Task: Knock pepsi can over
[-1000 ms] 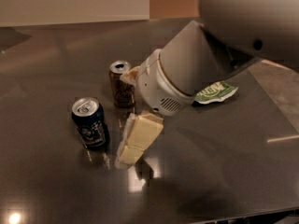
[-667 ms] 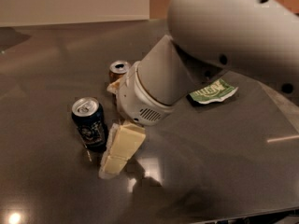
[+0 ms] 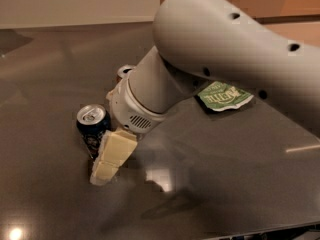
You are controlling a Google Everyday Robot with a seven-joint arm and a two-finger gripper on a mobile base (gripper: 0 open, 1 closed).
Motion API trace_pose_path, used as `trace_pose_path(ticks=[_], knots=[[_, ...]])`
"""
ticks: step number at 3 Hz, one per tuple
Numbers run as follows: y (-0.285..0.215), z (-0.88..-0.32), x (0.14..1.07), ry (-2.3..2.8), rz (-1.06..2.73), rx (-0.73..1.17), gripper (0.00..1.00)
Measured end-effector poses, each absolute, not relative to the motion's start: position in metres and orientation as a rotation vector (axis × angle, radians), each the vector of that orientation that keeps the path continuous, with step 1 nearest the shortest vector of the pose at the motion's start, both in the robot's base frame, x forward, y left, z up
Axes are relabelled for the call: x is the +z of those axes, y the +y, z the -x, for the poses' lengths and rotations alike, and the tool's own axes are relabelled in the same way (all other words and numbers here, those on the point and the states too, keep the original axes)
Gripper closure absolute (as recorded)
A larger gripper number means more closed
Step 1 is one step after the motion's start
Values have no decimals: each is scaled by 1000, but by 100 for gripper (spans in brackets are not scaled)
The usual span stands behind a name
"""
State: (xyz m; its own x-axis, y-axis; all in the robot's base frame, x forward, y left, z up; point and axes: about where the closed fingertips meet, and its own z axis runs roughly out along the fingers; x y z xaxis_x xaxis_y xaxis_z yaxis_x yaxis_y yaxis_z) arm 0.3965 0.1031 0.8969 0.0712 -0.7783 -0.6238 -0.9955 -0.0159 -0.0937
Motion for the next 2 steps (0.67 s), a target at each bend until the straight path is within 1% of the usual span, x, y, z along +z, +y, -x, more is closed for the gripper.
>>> trace_pose_path(ticks=[2], knots=[[118,-412,891,1764,1811,579,0]])
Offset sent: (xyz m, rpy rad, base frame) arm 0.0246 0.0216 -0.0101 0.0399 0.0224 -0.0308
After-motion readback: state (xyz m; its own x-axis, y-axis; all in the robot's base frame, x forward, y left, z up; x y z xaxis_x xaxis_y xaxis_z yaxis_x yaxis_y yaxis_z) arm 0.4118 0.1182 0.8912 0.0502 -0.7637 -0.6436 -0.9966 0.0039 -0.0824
